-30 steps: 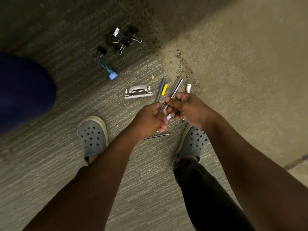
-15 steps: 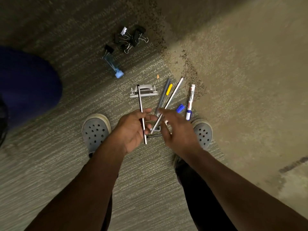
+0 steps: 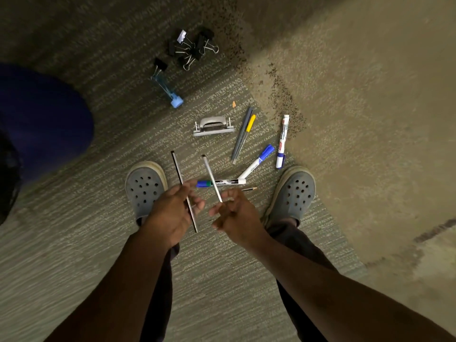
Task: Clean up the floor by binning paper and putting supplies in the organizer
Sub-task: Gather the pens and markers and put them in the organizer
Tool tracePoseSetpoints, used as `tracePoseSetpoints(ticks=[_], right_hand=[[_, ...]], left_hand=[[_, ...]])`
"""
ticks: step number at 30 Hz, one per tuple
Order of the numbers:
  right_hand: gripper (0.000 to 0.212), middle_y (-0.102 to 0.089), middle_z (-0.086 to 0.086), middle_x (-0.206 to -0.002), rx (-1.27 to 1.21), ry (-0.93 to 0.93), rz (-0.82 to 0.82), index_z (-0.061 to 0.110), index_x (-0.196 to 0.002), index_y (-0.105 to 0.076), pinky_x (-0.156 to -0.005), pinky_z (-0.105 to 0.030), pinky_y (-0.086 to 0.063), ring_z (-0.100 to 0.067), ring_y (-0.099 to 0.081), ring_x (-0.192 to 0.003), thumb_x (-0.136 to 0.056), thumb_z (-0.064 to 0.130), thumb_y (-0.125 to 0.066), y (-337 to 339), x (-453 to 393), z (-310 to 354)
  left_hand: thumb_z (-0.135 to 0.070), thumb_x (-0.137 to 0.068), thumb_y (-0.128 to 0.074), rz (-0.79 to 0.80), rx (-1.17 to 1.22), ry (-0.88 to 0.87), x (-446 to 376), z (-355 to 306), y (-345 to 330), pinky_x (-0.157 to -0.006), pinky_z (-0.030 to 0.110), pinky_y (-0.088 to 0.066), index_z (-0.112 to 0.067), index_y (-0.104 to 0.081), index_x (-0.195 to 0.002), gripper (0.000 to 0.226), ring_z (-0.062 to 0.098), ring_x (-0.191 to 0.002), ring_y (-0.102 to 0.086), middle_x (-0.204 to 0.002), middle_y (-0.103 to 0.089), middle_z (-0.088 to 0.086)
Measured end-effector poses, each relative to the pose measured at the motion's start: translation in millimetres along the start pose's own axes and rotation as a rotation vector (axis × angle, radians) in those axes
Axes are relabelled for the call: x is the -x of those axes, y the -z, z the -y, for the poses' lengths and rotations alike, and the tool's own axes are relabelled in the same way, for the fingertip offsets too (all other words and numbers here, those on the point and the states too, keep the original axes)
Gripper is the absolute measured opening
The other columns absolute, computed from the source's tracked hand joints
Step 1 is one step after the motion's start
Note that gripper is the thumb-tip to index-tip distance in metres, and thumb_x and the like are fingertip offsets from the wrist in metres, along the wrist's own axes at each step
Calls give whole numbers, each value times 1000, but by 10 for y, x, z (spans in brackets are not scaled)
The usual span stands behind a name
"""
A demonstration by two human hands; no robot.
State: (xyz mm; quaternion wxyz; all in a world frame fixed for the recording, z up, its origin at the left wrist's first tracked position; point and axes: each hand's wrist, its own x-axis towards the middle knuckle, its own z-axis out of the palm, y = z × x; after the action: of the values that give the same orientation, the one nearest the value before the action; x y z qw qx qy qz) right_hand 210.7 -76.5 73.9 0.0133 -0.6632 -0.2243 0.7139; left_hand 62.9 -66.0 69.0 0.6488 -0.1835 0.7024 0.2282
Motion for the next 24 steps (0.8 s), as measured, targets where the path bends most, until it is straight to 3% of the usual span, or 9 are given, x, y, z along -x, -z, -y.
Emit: tracePoseSetpoints(ticks=[3, 7, 9, 11, 14, 17, 20, 22, 24], right_hand=[[7, -72, -13, -83, -122, -195, 4, 13, -91, -54, -50, -29, -52, -17, -61, -49, -96, 8, -53, 48, 29, 18], [12, -73, 0, -71, 494, 109, 30, 23, -80, -67, -59, -22, -48, -6, -63, -55, -90, 29, -66, 284, -6, 83], [9, -73, -2, -71, 352, 114, 128, 17, -83, -72, -57, -23, -50, -8, -61, -56, -87, 25, -72, 409, -49, 221], [10, -75, -5, -74, 216, 54, 221, 12, -86, -71, -57, -25, -53, -13, -63, -61, -83, 20, -75, 520, -141, 376], [24, -76, -9, -83, 154, -15, 331, 6, -98, -63, -51, -20, -49, -11, -65, -63, -82, 19, -76, 705, -370, 606], [39, -74, -10, -95, -69, -71, 390, 2, -113, -60, -52, -20, -47, -11, -63, -68, -87, 29, -70, 924, -590, 722], [28, -72, -6, -88, -346, -156, 70, 11, -100, -64, -49, -23, -49, -11, -64, -63, -90, 37, -65, 1015, -780, 528], [12, -67, -7, -87, -205, -233, -230, 13, -86, -59, -57, -28, -56, -13, -64, -65, -92, 24, -60, 923, -886, 185], [15, -65, -12, -83, -14, -320, -337, 12, -75, -56, -64, -37, -57, -22, -65, -67, -89, 18, -57, 708, -917, -202]], left_hand=[[-21, -101, -48, -31, -160, -91, 102, 95, 211, -81, 31, -54, -14, -65, -114, 23, 16, -95, -66, -106, -68, 5], [-41, -98, -51, -168, -869, -579, 116, -21, 272, -73, 25, -45, -25, -67, -121, 32, 7, -75, -60, -89, -71, -1], [-37, -100, -49, -24, -1041, -647, 79, -146, 186, -76, 27, -48, -24, -66, -122, 31, 14, -84, -64, -98, -73, 3], [-33, -101, -48, 185, -1099, -551, 56, -260, 35, -84, 36, -51, -21, -67, -119, 28, 24, -93, -67, -104, -73, 8], [-26, -102, -48, 439, -985, -314, 25, -292, -175, -70, 31, -51, -18, -67, -107, 22, 16, -72, -62, -83, -69, 2], [-20, -103, -46, 476, -816, -183, -49, -278, -281, -52, 22, -38, -18, -64, -111, 21, 8, -56, -42, -71, -49, -2], [-11, -102, -44, 423, -424, -67, -117, -297, -265, -52, 22, -40, -14, -63, -118, 25, 9, -57, -43, -74, -48, 0], [-9, -102, -44, 449, -227, -30, -130, -307, -208, -55, 24, -46, -8, -63, -121, 27, 10, -59, -49, -73, -52, 0], [-8, -101, -45, 484, -125, -10, -131, -300, -157, -58, 26, -51, -6, -62, -123, 28, 12, -62, -54, -72, -54, 0]])
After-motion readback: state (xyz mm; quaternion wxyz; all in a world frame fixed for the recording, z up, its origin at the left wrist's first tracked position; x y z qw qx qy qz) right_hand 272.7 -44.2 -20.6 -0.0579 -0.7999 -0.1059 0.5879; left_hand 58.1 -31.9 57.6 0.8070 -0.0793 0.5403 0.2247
